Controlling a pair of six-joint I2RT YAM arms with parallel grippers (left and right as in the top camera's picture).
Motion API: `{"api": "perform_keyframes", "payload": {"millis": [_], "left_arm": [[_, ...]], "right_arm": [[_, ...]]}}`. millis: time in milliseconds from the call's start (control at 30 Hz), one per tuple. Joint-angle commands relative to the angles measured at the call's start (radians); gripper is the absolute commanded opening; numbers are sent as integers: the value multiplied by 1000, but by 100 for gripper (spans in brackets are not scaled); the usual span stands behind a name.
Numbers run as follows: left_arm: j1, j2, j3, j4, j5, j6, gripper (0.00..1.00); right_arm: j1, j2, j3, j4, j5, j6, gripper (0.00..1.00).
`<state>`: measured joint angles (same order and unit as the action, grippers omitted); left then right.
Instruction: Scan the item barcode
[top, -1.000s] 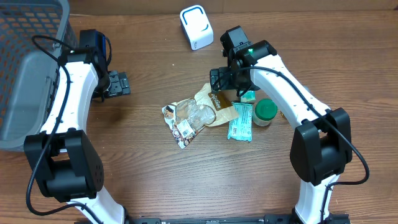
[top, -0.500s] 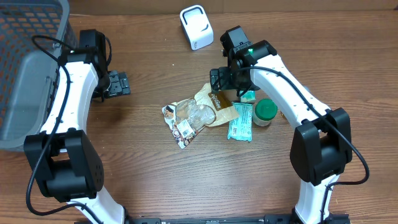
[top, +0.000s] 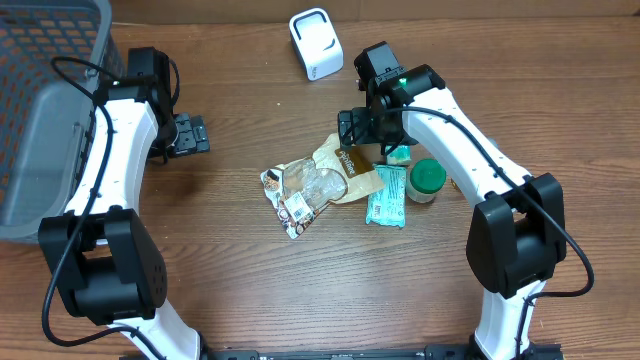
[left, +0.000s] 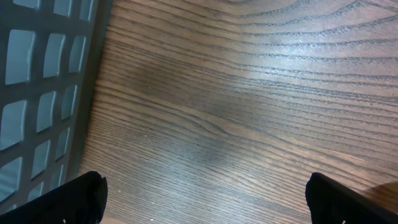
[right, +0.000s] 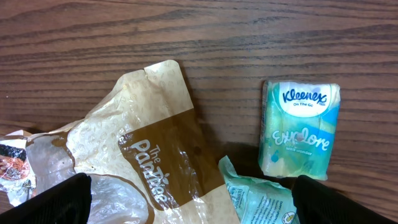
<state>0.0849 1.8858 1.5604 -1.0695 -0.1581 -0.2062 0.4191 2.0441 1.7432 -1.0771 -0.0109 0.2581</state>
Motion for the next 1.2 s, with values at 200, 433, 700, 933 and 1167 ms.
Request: {"api": "perform_keyframes", "payload": {"millis": [200, 433, 700, 933, 1167], "left_arm": [[0, -6, 11, 1, -6, -3, 100], [0, -6, 11, 1, -6, -3, 100], [0, -6, 11, 1, -6, -3, 99], [0, -6, 11, 1, -6, -3, 100], [0, -6, 11, 1, -6, -3, 100]], "right_arm": [[2, -57, -9, 3, 10, 4, 100], [2, -211, -9, 3, 10, 4, 100], [2, -414, -9, 3, 10, 4, 100], [0, -612, -9, 2, 67, 4, 100], [0, -812, -9, -6, 123, 4, 100]]}}
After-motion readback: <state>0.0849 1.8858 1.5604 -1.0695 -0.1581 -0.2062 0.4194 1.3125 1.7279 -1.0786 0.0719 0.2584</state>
